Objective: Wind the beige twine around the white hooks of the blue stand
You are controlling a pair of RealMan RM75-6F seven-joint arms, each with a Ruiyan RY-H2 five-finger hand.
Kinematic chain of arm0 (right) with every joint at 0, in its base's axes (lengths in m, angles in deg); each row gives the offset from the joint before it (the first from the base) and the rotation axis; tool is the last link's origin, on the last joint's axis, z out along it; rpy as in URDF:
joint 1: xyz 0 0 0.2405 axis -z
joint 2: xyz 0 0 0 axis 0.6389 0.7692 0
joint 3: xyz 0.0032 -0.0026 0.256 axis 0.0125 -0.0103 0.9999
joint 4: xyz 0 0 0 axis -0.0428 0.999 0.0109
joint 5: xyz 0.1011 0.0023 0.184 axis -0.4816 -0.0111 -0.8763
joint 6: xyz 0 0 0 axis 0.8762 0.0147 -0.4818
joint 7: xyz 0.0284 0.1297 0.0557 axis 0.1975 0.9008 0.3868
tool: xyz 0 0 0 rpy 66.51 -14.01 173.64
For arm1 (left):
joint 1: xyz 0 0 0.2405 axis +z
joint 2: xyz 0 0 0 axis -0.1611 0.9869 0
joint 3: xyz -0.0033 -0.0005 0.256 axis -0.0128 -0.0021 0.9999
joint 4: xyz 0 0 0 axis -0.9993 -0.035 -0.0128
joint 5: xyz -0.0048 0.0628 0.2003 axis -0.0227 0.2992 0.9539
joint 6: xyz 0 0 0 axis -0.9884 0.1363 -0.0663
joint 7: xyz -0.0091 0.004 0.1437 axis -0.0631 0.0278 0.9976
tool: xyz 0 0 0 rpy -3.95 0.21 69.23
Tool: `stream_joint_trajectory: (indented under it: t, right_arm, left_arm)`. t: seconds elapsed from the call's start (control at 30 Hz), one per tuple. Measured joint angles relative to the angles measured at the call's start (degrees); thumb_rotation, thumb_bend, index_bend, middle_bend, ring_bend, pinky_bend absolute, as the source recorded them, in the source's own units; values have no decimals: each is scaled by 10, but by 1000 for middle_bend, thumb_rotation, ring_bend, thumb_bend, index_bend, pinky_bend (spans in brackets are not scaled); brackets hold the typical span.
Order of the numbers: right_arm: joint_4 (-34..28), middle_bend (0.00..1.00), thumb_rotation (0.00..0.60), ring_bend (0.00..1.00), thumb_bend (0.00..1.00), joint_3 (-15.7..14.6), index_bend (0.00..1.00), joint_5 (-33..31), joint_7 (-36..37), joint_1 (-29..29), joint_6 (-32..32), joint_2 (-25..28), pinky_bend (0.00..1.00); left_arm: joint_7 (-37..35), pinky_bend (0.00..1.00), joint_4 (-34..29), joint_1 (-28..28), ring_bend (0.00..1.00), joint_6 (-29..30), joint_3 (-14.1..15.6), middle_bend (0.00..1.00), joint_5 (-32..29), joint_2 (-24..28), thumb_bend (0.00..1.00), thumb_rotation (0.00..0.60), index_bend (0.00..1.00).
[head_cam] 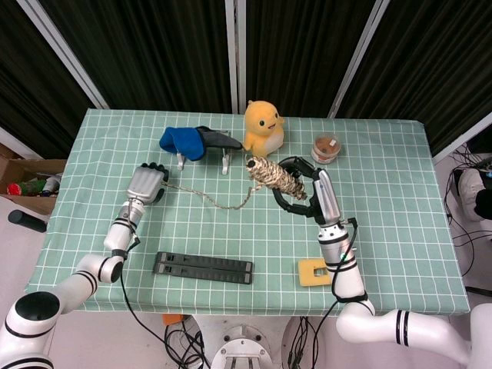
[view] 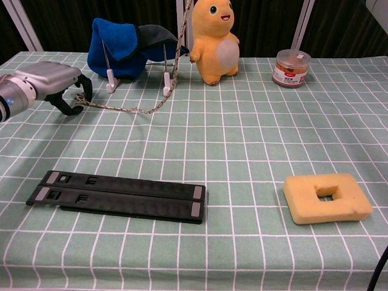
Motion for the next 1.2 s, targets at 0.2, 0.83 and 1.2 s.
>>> stream_joint_trajectory:
  t: [0.2, 0.83, 1.2]
  right_arm:
    - [4, 602, 600, 552, 647, -6, 785, 2, 5, 3, -4, -1, 757]
    - [1, 602, 600, 552, 644, 2, 785, 2, 6, 7, -18, 5, 757]
    - [33, 603, 600, 552, 642, 67, 785, -53, -23, -29, -1, 5, 757]
  left_arm:
    - [1, 355, 18, -1, 289, 3, 3, 356, 3, -9, 396, 600, 522]
    - [-54, 622, -36, 32, 579, 103, 9, 686, 35, 17, 397, 600, 790]
    - [-113, 677, -276, 83, 643, 257, 16, 752, 108, 117, 396, 600, 825]
